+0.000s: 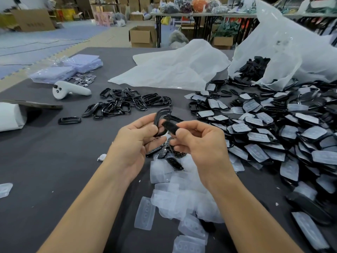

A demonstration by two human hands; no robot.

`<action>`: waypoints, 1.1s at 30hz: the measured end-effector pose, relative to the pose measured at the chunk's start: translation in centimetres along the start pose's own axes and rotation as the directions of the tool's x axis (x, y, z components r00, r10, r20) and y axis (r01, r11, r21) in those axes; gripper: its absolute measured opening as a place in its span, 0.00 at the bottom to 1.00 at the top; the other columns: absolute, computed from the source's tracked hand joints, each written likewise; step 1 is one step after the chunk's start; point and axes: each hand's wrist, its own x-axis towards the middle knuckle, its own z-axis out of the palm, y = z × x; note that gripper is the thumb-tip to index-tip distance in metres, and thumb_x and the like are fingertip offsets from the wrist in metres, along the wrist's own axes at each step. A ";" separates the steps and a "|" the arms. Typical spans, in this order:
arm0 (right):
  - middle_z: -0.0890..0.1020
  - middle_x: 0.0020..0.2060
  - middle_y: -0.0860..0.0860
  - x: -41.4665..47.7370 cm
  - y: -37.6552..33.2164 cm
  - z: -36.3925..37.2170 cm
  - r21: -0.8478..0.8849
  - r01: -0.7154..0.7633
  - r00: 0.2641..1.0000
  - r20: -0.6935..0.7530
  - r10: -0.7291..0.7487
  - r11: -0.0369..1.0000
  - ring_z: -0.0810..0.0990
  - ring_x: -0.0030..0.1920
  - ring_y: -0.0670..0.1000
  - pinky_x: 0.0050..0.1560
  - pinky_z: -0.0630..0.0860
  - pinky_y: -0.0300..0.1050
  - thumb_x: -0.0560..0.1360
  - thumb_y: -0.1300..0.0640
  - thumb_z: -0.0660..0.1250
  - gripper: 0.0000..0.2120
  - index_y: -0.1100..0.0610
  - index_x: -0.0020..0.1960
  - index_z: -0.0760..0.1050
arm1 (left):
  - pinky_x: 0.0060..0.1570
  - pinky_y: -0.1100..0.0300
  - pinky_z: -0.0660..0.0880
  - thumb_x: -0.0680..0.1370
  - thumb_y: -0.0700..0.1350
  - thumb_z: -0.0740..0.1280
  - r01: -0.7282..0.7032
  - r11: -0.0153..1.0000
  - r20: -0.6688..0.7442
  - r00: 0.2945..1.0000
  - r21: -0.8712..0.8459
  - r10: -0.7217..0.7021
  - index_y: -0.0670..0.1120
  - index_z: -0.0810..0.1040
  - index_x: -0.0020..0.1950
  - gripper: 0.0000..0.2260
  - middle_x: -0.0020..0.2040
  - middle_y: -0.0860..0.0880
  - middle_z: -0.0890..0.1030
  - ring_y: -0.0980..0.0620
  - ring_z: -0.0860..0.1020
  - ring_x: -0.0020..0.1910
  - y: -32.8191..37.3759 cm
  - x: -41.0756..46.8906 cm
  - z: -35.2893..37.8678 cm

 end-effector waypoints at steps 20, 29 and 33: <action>0.85 0.34 0.54 0.3 -0.3 -0.4 0.084 0.051 0.999 0.003 -0.052 0.995 0.83 0.32 0.49 0.37 0.81 0.40 0.76 0.74 0.68 0.13 0.58 0.44 0.84 | 0.33 0.66 0.80 0.81 0.41 0.69 0.039 0.999 -0.033 0.999 0.015 -0.038 0.43 0.83 0.51 0.04 0.42 0.47 0.88 0.58 0.84 0.32 -0.1 -0.1 0.2; 0.85 0.32 0.54 0.2 -0.6 -0.6 0.085 0.057 0.998 0.009 -0.058 0.995 0.84 0.33 0.49 0.37 0.81 0.38 0.76 0.73 0.70 0.09 0.60 0.48 0.82 | 0.32 0.65 0.81 0.81 0.40 0.69 0.033 0.999 -0.070 0.997 -0.008 -0.033 0.42 0.82 0.50 0.03 0.40 0.46 0.88 0.57 0.83 0.31 0.2 0.0 0.2; 0.84 0.31 0.54 0.4 -0.5 -0.7 0.088 0.078 0.997 0.014 -0.080 0.993 0.84 0.32 0.49 0.35 0.79 0.38 0.75 0.72 0.72 0.08 0.60 0.47 0.83 | 0.32 0.65 0.81 0.80 0.41 0.70 0.021 0.998 -0.088 0.996 -0.054 -0.026 0.42 0.82 0.50 0.03 0.40 0.46 0.88 0.56 0.84 0.31 0.3 0.0 0.2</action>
